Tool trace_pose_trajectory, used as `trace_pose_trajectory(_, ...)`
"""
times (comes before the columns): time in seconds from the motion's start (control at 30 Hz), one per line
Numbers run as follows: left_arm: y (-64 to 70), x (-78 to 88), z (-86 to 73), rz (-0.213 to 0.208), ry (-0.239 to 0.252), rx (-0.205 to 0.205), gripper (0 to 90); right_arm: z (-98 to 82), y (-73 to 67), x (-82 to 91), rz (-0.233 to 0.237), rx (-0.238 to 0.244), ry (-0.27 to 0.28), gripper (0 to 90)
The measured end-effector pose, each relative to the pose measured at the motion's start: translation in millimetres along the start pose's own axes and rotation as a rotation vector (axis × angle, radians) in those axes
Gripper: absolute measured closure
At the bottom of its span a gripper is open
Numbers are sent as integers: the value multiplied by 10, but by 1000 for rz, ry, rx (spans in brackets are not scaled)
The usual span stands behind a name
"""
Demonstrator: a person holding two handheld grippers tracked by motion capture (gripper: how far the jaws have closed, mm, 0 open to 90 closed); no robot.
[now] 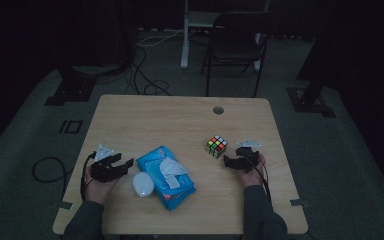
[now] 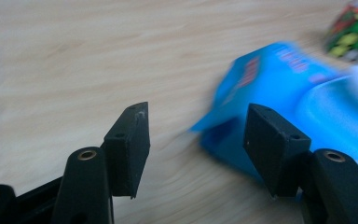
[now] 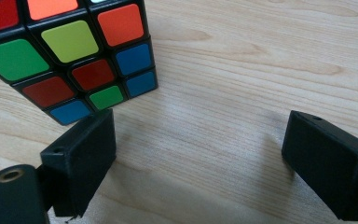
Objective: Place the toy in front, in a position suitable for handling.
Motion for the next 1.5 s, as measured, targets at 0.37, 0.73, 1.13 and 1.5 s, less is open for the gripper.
trace_pose_trajectory(0.37,892,66,319,-184,7,-191,431,-4,-4,3,-1,-2,1,99)
trace_pose_trajectory(0.73,1745,-29,311,-366,-66,-380,541,-5,-7,4,0,-5,1,99)
trace_pose_trajectory(1.13,1971,-268,155,-299,-203,-473,644,-2,-8,1,17,12,-3,99)
trace_pose_trajectory(1.5,1750,-189,120,-235,-211,-516,694,27,-124,59,80,65,19,135)
Point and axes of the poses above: each handheld gripper's, and its own axes: x roughly backward along the jaws, z roughly out of its top, y roughly to its right, the point moved 1 cm from there along -x, roughly forward along the jaws, and after that the axes turned 12 degrees about z, right-handed, at the moved point
